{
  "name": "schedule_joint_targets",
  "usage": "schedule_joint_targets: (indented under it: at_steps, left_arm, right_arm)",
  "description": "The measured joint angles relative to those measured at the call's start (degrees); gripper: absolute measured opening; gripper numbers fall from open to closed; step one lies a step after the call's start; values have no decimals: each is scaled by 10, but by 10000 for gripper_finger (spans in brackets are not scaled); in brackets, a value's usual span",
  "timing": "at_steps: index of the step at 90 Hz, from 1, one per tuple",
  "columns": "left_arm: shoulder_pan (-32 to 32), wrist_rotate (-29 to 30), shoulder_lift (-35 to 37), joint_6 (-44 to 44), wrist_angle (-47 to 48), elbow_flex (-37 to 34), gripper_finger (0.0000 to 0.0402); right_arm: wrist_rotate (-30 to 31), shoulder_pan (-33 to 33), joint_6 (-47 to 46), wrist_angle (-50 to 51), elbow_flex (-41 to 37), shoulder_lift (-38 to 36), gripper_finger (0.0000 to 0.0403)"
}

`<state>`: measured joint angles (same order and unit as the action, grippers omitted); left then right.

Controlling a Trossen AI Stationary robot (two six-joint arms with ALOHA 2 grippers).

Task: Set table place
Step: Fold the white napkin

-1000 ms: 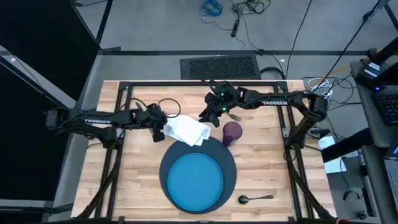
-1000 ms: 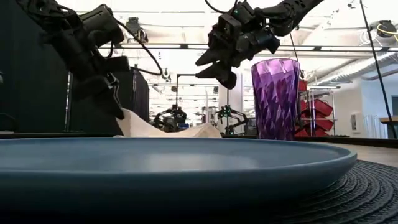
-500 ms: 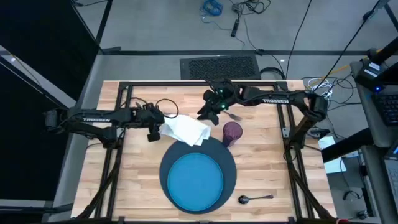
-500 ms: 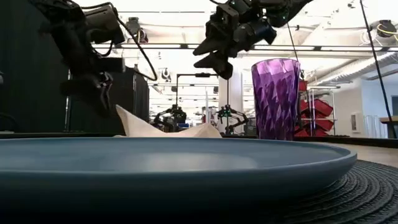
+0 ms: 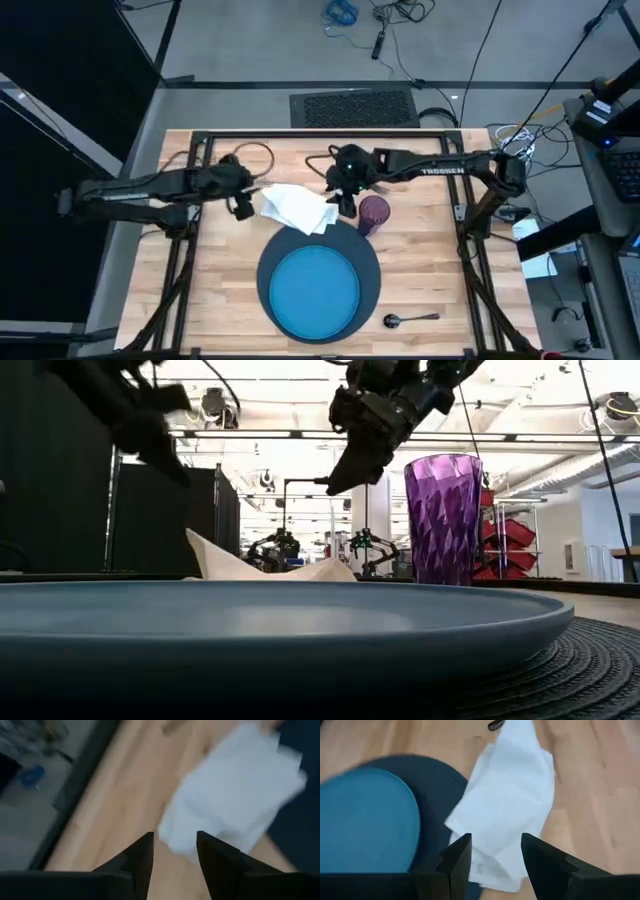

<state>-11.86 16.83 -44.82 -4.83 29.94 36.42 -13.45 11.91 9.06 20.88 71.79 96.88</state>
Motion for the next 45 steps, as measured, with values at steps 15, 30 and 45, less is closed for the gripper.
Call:
schedule_joint_targets:
  at_steps: [15, 30, 45]
  left_arm:
    - [0, 28, 58, 0, -108, -2, 135]
    - [0, 40, 60, -20, -157, -2, 135]
    - [0, 59, 48, -54, -164, -2, 135]
  right_arm:
    - [-1, -18, 49, -4, -1, 45, 157]
    - [39, -28, 70, -14, -2, 106, 156]
    - [132, -40, 85, -6, -2, 118, 141]
